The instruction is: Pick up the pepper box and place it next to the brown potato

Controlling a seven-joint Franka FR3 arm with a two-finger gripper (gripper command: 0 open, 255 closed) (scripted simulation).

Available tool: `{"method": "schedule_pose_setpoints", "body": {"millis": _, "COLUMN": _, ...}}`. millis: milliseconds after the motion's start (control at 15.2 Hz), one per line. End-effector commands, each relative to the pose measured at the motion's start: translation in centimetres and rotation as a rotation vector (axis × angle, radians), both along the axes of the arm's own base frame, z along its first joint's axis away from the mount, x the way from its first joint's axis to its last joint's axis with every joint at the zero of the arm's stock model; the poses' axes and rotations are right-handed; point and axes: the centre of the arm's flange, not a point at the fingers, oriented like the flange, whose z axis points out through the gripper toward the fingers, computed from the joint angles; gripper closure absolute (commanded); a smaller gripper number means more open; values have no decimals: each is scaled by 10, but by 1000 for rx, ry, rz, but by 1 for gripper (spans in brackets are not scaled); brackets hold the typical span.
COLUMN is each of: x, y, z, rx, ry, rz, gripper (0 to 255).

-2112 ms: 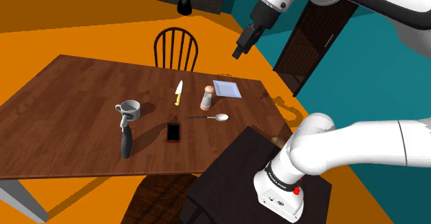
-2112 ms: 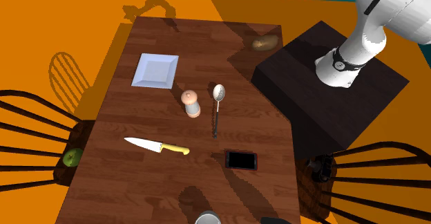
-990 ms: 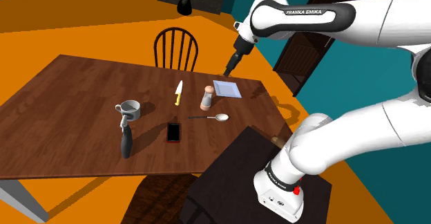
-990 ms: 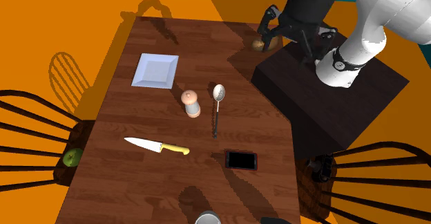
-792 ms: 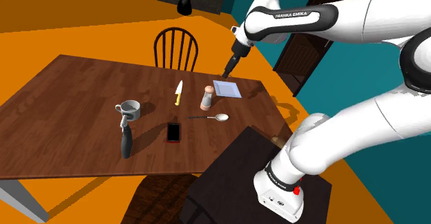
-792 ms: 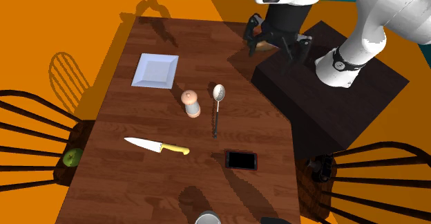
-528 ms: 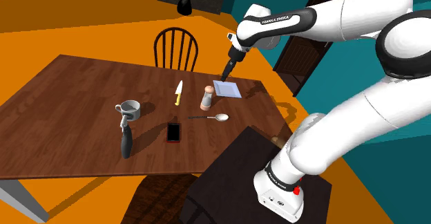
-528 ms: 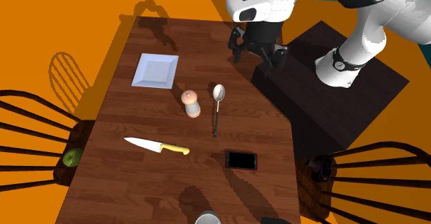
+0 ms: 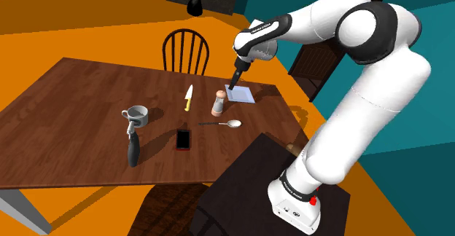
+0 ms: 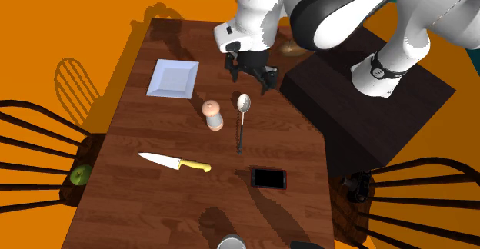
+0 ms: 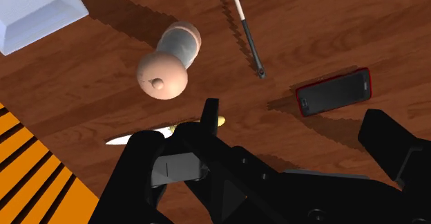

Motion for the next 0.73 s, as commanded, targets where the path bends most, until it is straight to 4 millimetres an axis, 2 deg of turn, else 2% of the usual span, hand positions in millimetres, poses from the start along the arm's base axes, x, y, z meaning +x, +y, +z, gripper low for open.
{"method": "schedule_pose_setpoints", "body": {"millis": 0, "x": 12, "y": -14, "z": -17, "rx": -7, "ry": 3, "rz": 18, "gripper": 0}}
{"method": "schedule_pose_setpoints", "body": {"millis": 660, "x": 78, "y": -81, "z": -109, "rx": -38, "ry": 19, "rz": 100, "gripper": 0}}
